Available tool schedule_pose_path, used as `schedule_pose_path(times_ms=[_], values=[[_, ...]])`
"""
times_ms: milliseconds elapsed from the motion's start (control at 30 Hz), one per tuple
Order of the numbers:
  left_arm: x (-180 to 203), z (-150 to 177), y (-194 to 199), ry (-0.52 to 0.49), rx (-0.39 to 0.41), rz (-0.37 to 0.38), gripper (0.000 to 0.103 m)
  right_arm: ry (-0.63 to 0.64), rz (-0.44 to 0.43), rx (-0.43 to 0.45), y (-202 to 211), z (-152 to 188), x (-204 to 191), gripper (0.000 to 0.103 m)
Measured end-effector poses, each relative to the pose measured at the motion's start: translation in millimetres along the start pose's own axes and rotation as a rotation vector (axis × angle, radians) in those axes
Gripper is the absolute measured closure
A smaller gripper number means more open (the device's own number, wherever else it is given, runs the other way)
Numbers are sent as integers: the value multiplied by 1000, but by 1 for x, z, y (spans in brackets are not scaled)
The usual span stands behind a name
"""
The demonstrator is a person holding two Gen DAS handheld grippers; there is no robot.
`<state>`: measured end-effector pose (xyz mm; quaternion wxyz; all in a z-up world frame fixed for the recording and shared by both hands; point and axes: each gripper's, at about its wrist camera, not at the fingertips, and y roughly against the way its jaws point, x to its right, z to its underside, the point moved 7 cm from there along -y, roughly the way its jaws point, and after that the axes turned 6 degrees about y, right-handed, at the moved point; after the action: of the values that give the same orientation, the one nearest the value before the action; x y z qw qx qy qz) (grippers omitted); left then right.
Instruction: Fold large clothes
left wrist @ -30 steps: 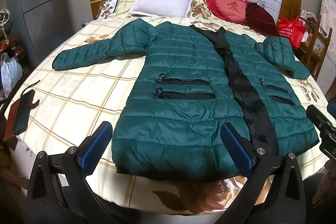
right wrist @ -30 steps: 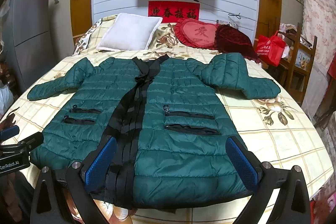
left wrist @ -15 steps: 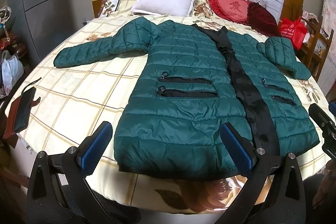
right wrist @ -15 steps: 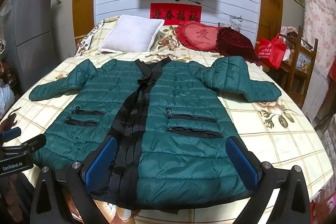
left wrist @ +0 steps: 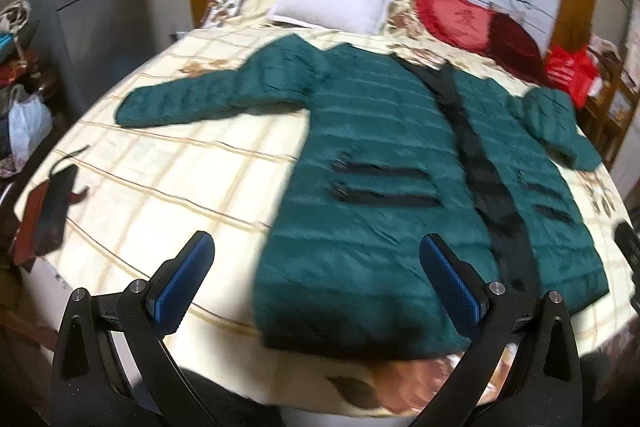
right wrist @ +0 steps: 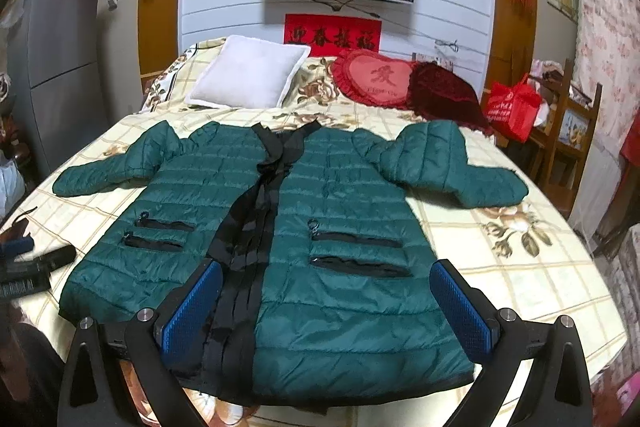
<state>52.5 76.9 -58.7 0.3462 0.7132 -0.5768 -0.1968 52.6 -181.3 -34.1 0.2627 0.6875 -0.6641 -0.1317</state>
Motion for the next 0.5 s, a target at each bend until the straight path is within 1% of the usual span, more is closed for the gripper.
schedule_pose_path(times_ms=[133, 167, 233, 367, 433, 467, 500], values=[[-46, -36, -19, 23, -13, -59, 0, 25, 23, -12, -7, -4, 11, 0], [-68, -51, -31, 36, -27, -80, 0, 27, 19, -16, -10, -6, 14, 0], [-104, -75, -55, 55, -55, -84, 0, 27, 24, -3, -15, -10, 20, 0], [-190, -115, -114, 120, -107, -202, 0, 30, 22, 40, -32, -25, 26, 0], [-235, -127, -142, 177, -134, -283, 0, 29, 23, 50, -49, -30, 29, 0], [-258, -131, -152, 205, -131, -329, 0, 29, 27, 47, -57, -30, 29, 0], [-276, -134, -162, 233, -133, -356, 0, 20, 33, 31, -64, -29, 31, 0]])
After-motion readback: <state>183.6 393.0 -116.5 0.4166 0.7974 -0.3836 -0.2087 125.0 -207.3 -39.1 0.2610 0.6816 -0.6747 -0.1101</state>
